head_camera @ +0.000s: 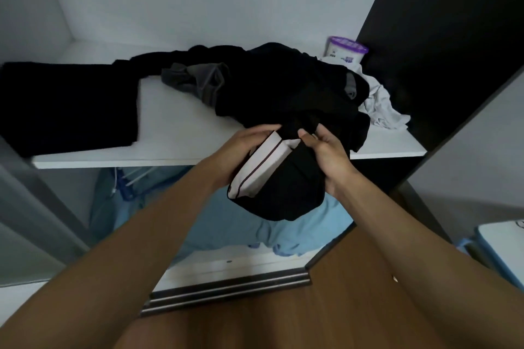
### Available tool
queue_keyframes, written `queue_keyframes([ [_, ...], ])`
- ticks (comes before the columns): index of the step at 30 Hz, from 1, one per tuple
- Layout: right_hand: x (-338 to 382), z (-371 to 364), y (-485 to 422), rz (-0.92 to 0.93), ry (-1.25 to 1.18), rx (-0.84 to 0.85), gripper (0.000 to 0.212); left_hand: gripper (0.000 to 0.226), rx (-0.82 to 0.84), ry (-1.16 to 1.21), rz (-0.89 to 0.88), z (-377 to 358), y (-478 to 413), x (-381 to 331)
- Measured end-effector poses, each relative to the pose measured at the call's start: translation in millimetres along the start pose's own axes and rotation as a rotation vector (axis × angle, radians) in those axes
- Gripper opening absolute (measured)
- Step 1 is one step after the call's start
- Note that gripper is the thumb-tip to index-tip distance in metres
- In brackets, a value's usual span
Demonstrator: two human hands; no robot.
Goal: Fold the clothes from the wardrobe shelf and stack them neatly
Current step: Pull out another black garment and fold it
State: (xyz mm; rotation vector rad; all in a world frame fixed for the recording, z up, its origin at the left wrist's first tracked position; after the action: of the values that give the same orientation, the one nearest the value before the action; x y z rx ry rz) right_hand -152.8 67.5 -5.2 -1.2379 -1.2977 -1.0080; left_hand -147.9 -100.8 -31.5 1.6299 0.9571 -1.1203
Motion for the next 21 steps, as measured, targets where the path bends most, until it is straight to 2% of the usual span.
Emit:
queue_keyframes([
  [1, -1.8, -1.3, 5.3, 0.016, 0.002, 0.005, 0.014, 0.028, 0.013, 0.088, 0.018, -5.8, 2.6, 4.4],
  [3, -7.1, -8.8, 16.4, 0.017, 0.01, 0.052, 0.018, 0.048, -0.076, 0.165, 0.061, -15.2, 6.8, 12.8],
  [5, -7.0, -17.5, 26.3, 0.023, 0.047, 0.134, 0.02, 0.053, -0.19, 0.176, 0.084, -19.4, 12.3, 19.7],
  [8, 2.8, -19.4, 36.9, 0.069, 0.211, 0.247, 0.029, 0.086, -0.2, 0.146, 0.133, -22.8, 24.9, 36.7],
  [10, 6.7, -10.0, 44.0, 0.116, 0.346, 0.276, 0.03, 0.077, -0.238, 0.071, 0.129, -27.1, 35.1, 44.1],
  [12, 6.0, 5.9, 52.3, 0.166, 0.511, 0.284, 0.015, 0.056, -0.279, -0.04, 0.135, -44.1, 46.2, 46.8],
  [14, -3.1, 28.8, 61.7, 0.194, 0.665, 0.302, 0.007, 0.053, -0.309, -0.221, 0.176, -65.5, 54.6, 54.4],
  [16, -21.1, 54.1, 73.0, 0.172, 0.765, 0.346, 0.013, 0.049, -0.322, -0.349, 0.218, -84.8, 64.7, 69.4],
  [21, -90.3, 101.5, 120.7, 0.029, 0.833, 0.542, 0.035, 0.047, -0.381, -0.44, 0.43, -114.7, 102.1, 134.5],
])
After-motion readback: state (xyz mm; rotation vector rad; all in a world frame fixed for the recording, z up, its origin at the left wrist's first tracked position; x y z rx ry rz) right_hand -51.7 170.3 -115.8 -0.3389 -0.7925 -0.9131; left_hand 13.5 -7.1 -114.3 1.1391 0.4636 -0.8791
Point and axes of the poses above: each hand's wrist, its own y-axis away from the middle knuckle, its own z-axis out of the back of the hand, x = y × z, the point moved 6 cm from there along -y, towards the middle knuckle, and after that the axes turned 11 degrees about z, right-handed, at the moved point
